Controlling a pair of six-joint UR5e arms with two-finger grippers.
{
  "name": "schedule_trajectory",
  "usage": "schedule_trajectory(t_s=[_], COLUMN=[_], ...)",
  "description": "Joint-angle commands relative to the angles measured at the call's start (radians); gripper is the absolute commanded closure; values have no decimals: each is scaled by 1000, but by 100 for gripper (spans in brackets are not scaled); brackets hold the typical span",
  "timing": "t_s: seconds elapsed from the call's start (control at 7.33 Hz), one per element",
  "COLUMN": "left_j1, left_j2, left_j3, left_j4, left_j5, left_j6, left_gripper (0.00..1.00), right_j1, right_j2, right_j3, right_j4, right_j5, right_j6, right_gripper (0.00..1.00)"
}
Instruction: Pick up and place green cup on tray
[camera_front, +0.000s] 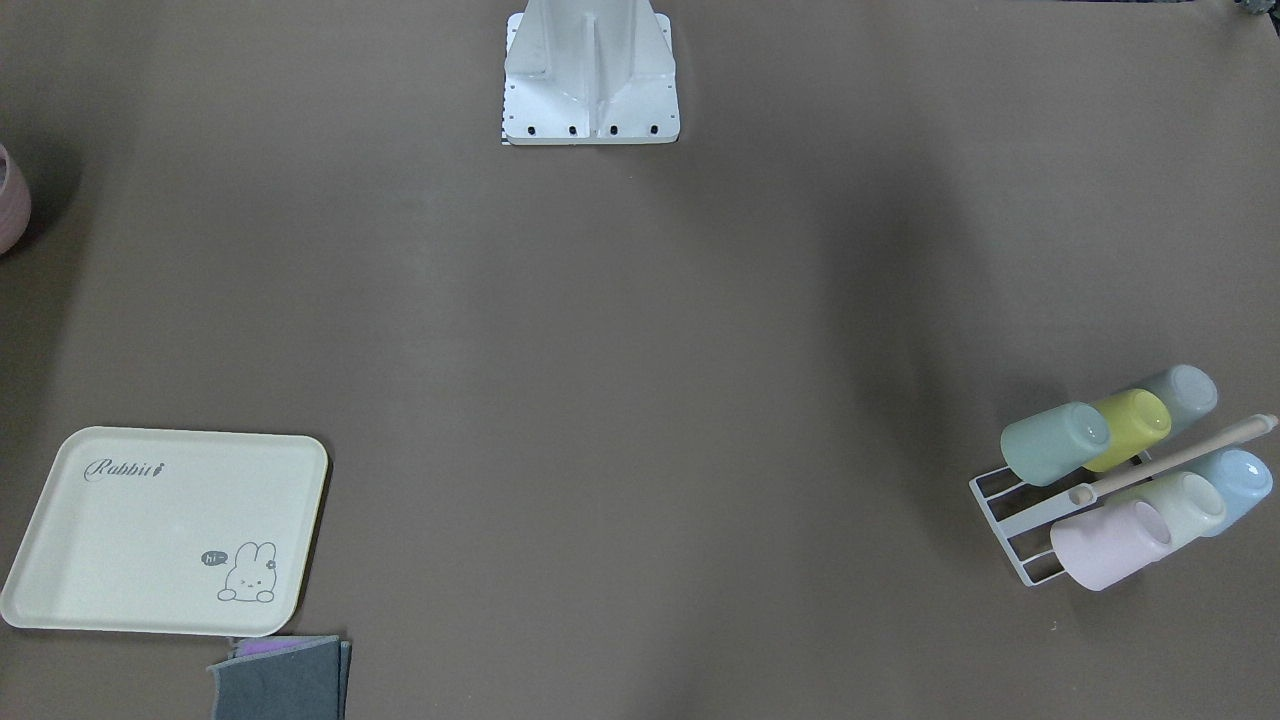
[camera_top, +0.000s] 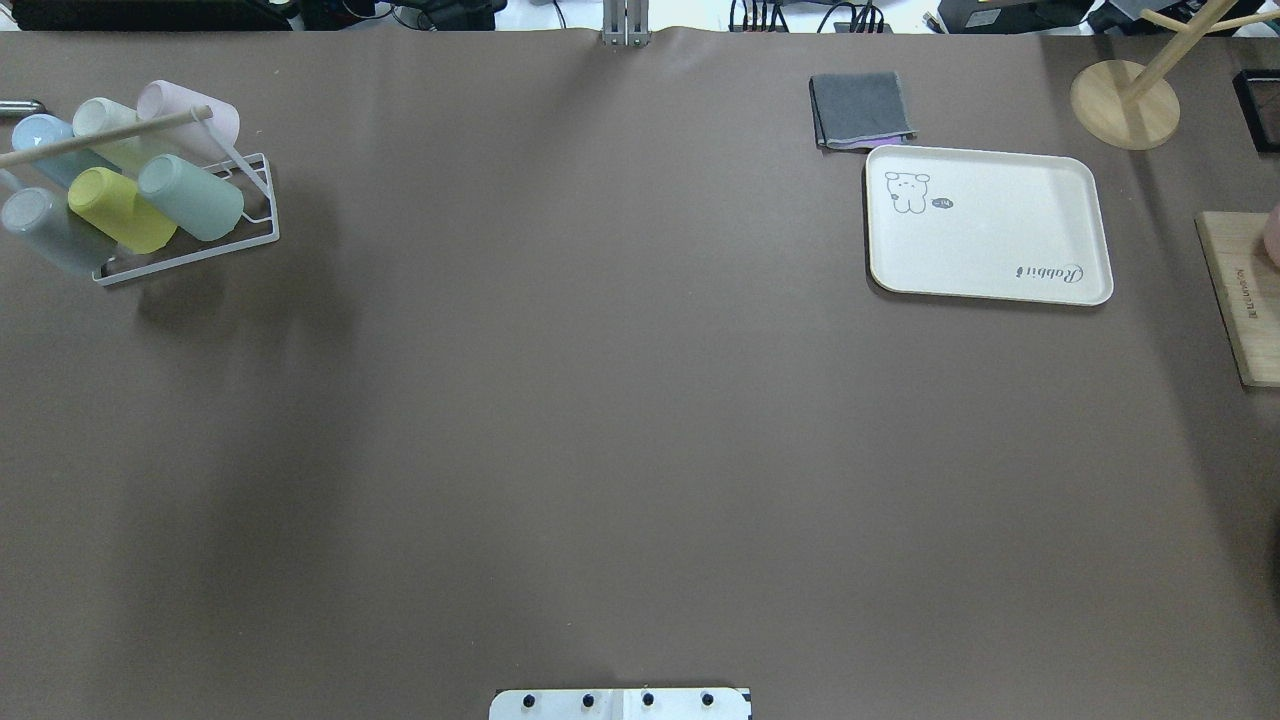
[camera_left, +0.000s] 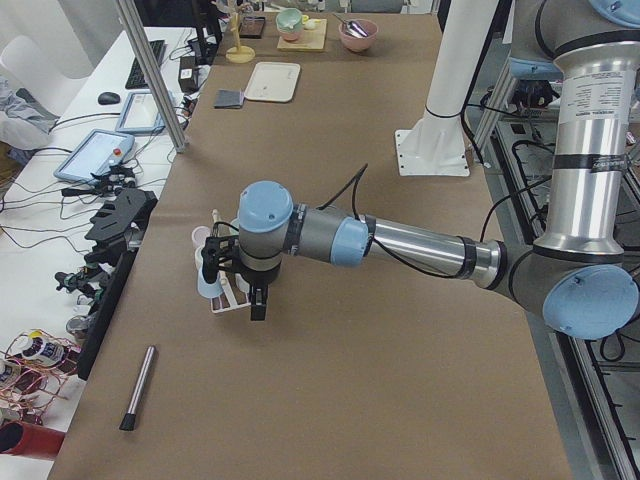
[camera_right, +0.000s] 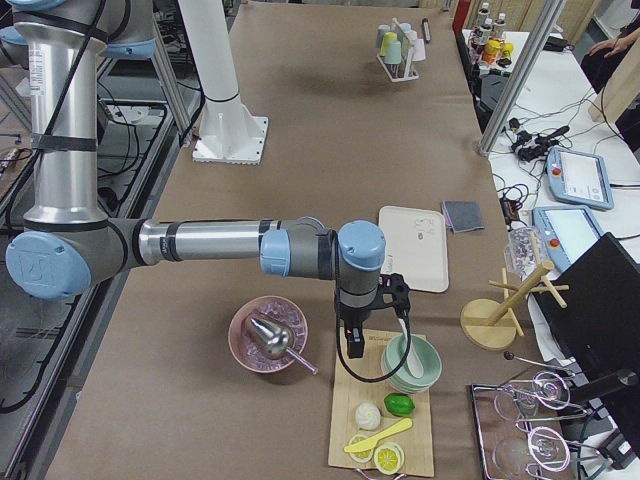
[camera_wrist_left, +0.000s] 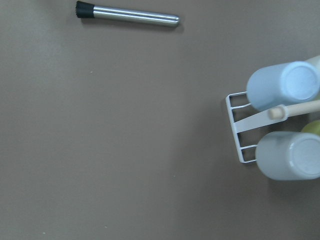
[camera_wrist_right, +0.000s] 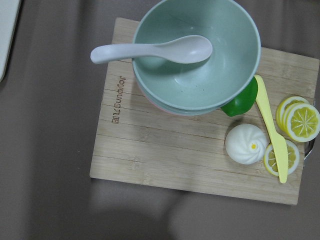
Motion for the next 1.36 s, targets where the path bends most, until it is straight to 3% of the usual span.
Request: schedule_trajectory(t_s=[0.0, 0.14, 0.27, 0.55, 0.82, 1.09, 1.23], left_j1=[120, 192, 260, 346, 377, 497, 550], left_j2=[-78, -94, -104, -118, -129, -132, -134], left_j3=[-50, -77, -120, -157, -160, -217, -235], left_j4=[4, 2, 4, 5, 7, 10, 13], left_j5=[6, 14, 84, 127, 131, 254, 293], left_j6=[-211, -301, -377, -471, -473, -450, -380], left_gripper=[1, 1, 1, 1, 1, 1, 1], right_j1=[1, 1, 0, -87, -167, -261, -301], right_j2=[-1, 14, 17, 43, 75, 72, 80], right_j3=[15, 19, 48, 53, 58, -31, -134], right_j4=[0, -1, 0, 0, 25, 322, 505], right_j5=[1, 4, 2, -12, -2, 1, 1], right_j6=[2, 4, 5, 8, 222, 380, 458], right_gripper=[0, 0, 0, 0, 0, 0, 1])
